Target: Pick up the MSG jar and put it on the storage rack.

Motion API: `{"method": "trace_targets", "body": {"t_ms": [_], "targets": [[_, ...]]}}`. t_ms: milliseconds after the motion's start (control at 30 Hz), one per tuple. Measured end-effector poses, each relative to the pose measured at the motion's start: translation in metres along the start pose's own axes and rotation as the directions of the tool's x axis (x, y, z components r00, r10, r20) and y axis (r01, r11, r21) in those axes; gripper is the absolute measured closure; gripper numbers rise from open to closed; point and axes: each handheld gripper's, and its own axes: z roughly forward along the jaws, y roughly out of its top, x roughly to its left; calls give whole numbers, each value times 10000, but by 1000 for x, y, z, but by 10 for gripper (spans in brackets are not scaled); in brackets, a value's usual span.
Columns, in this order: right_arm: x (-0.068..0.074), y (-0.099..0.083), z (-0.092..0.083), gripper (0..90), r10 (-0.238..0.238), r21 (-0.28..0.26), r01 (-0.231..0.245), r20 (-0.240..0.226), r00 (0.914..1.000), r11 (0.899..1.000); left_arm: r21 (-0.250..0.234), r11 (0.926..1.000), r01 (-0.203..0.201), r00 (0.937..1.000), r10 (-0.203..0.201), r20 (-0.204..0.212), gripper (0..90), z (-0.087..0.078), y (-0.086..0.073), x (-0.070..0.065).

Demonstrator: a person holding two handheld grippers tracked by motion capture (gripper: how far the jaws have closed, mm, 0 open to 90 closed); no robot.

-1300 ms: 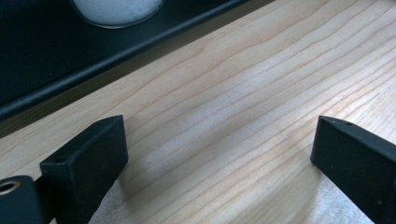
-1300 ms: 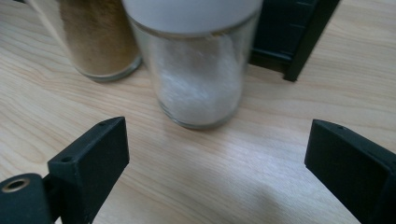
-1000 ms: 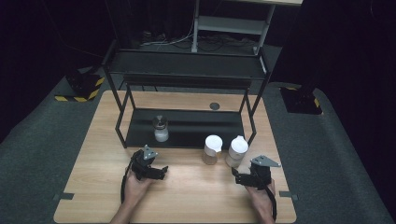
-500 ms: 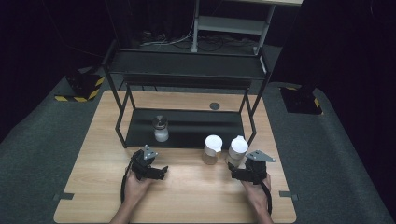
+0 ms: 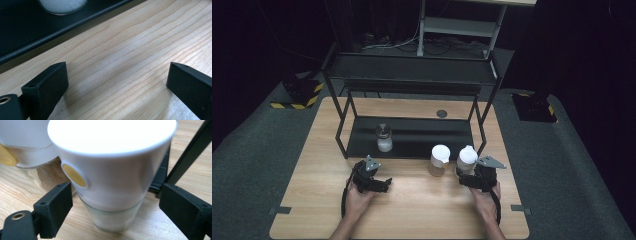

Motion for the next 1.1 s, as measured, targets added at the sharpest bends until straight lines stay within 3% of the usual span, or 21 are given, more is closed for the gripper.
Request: {"method": "trace_targets", "body": {"t_ms": [667,1100], "targets": [[0,2,12,181,66,-46,-66,-105,9999,10000,0,10000,30,10000,-30,9,39,0,0,0],[3,3,11,278,-60,-312,58,-54,10000,9995,-3,10000,23,10000,-23,6,39,0,0,0]]}}
